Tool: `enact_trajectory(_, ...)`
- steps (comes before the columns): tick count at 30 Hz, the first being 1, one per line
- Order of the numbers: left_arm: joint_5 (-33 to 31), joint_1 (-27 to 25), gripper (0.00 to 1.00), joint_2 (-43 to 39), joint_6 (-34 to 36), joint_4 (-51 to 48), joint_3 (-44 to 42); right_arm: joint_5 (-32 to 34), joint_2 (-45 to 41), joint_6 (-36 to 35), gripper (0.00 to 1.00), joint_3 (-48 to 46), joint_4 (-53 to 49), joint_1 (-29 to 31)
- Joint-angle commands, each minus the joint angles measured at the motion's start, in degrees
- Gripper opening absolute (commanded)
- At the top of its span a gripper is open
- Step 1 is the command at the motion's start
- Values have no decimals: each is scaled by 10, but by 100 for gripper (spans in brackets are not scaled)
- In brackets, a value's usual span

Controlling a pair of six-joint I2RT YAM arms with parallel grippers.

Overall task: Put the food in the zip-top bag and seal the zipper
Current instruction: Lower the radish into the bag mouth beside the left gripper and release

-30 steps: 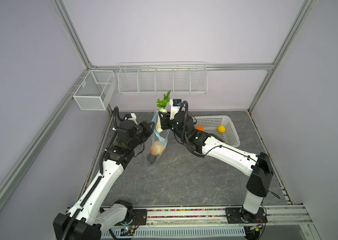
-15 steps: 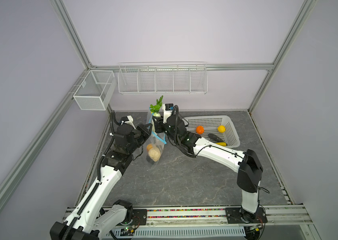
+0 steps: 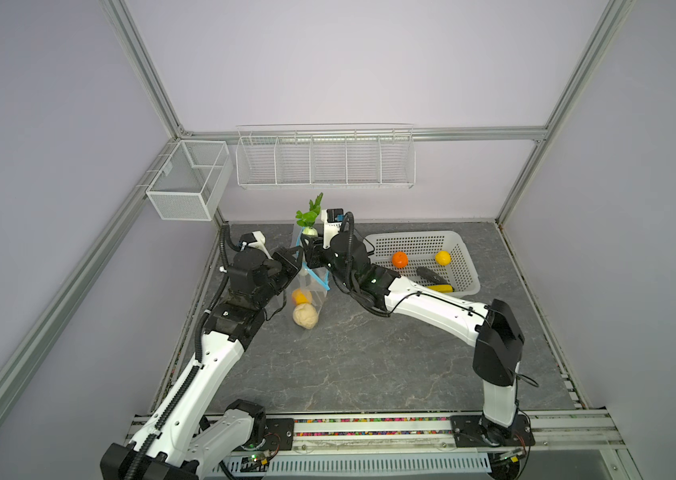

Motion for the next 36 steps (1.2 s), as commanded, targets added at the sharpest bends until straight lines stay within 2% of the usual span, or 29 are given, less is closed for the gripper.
enact_trajectory(1,-5,2,0,-10,-4,12,-9,5,-22,-9,40,-22,-5,9)
enact_trajectory(14,-11,1,0,-19,-3,10,-13,19,-76,-64,41,-62,-23,18)
enact_trajectory(23,-8,2,0,-19,-3,9,-8,-15,-61,-76,46,-41,-60,23)
enact_trajectory(30,-11,2,0,-22,-3,9,-12,-16,-66,-88,54,-43,-75,23)
enact_trajectory(36,-9,2,0,-21,-2,10,-10,-17,-63,-89,54,-35,-85,22)
